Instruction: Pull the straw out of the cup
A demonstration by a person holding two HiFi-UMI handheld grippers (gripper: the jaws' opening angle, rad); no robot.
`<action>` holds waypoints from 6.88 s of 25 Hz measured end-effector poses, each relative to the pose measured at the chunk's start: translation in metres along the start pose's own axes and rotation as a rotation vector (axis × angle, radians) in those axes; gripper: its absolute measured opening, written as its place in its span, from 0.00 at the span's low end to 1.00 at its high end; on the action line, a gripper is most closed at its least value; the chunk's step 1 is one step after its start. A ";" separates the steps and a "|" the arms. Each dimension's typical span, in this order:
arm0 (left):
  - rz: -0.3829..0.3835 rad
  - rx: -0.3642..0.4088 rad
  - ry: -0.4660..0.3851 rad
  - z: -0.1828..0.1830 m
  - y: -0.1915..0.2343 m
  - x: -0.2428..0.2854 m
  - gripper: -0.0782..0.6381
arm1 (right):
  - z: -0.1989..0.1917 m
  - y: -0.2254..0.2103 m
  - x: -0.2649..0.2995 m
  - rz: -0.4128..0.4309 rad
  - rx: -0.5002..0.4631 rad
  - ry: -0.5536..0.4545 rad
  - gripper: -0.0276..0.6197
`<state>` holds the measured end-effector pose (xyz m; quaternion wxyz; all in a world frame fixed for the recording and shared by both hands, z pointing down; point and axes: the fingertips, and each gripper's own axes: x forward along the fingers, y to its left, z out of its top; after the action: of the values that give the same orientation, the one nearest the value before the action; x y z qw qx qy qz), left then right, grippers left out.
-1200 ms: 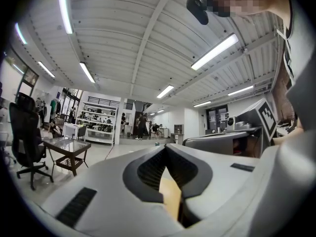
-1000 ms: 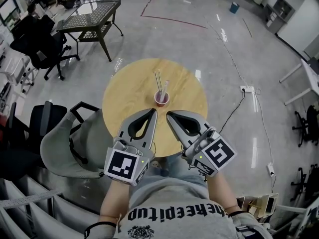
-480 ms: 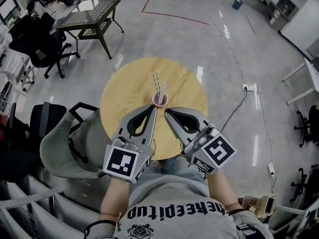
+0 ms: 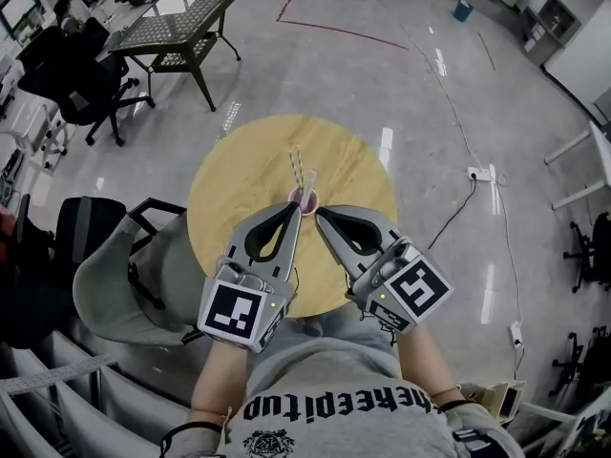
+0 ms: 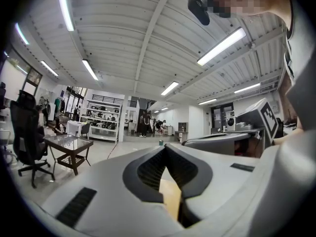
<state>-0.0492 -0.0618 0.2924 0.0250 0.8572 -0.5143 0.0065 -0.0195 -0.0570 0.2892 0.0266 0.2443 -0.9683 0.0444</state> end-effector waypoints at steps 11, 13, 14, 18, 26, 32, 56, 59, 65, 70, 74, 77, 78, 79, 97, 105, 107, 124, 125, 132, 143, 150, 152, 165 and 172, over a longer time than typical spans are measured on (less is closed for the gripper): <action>0.053 -0.041 0.053 -0.024 0.018 0.024 0.14 | -0.021 -0.027 0.021 0.053 0.050 0.047 0.06; 0.066 -0.051 0.069 -0.028 0.023 0.028 0.14 | -0.024 -0.031 0.025 0.064 0.059 0.057 0.06; 0.071 -0.055 0.075 -0.029 0.025 0.030 0.14 | -0.025 -0.034 0.027 0.068 0.064 0.061 0.06; 0.085 -0.068 0.086 -0.034 0.032 0.040 0.14 | -0.028 -0.045 0.034 0.080 0.075 0.075 0.06; 0.112 -0.094 0.117 -0.050 0.046 0.056 0.14 | -0.042 -0.063 0.047 0.099 0.098 0.110 0.06; 0.136 -0.114 0.139 -0.061 0.059 0.064 0.14 | -0.051 -0.073 0.058 0.117 0.113 0.132 0.06; 0.162 -0.198 0.243 -0.106 0.090 0.087 0.17 | -0.075 -0.095 0.075 0.153 0.153 0.185 0.06; 0.153 -0.195 0.261 -0.112 0.093 0.091 0.17 | -0.077 -0.097 0.074 0.152 0.157 0.189 0.06; 0.136 -0.211 0.293 -0.127 0.099 0.098 0.20 | -0.084 -0.100 0.073 0.147 0.166 0.197 0.06; 0.134 -0.229 0.310 -0.136 0.106 0.105 0.23 | -0.086 -0.105 0.072 0.137 0.172 0.202 0.06; 0.117 -0.228 0.332 -0.145 0.110 0.111 0.26 | -0.089 -0.109 0.073 0.128 0.174 0.206 0.06; 0.106 -0.234 0.352 -0.153 0.111 0.115 0.27 | -0.091 -0.110 0.073 0.124 0.177 0.212 0.06; 0.099 -0.236 0.362 -0.156 0.111 0.116 0.27 | -0.092 -0.111 0.072 0.123 0.178 0.214 0.06; 0.092 -0.238 0.372 -0.159 0.110 0.117 0.28 | -0.094 -0.111 0.072 0.121 0.178 0.216 0.06; 0.051 -0.298 0.438 -0.192 0.111 0.128 0.30 | -0.103 -0.124 0.068 0.081 0.191 0.231 0.06; 0.043 -0.296 0.481 -0.205 0.108 0.131 0.30 | -0.105 -0.129 0.065 0.072 0.193 0.236 0.06; 0.040 -0.296 0.480 -0.205 0.107 0.132 0.30 | -0.106 -0.130 0.066 0.072 0.193 0.236 0.06; 0.022 -0.280 0.462 -0.197 0.098 0.128 0.20 | -0.102 -0.127 0.064 0.073 0.187 0.228 0.06; 0.023 -0.277 0.460 -0.196 0.098 0.127 0.20 | -0.102 -0.125 0.065 0.074 0.185 0.227 0.06; 0.036 -0.267 0.440 -0.189 0.101 0.121 0.19 | -0.098 -0.119 0.065 0.079 0.174 0.219 0.06; 0.079 -0.259 0.411 -0.175 0.107 0.109 0.19 | -0.089 -0.110 0.058 0.086 0.158 0.208 0.06; 0.095 -0.247 0.388 -0.164 0.107 0.101 0.19 | -0.084 -0.102 0.054 0.091 0.149 0.200 0.06; 0.100 -0.246 0.381 -0.162 0.107 0.098 0.19 | -0.083 -0.100 0.054 0.092 0.145 0.197 0.06; 0.116 -0.235 0.314 -0.132 0.108 0.079 0.19 | -0.071 -0.082 0.053 0.098 0.126 0.172 0.06; 0.109 -0.221 0.278 -0.113 0.104 0.067 0.19 | -0.062 -0.068 0.054 0.103 0.114 0.152 0.06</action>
<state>-0.1074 -0.1640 0.4113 0.1893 0.8110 -0.5492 0.0697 -0.0330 -0.1362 0.3596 0.0839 0.1914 -0.9706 0.1190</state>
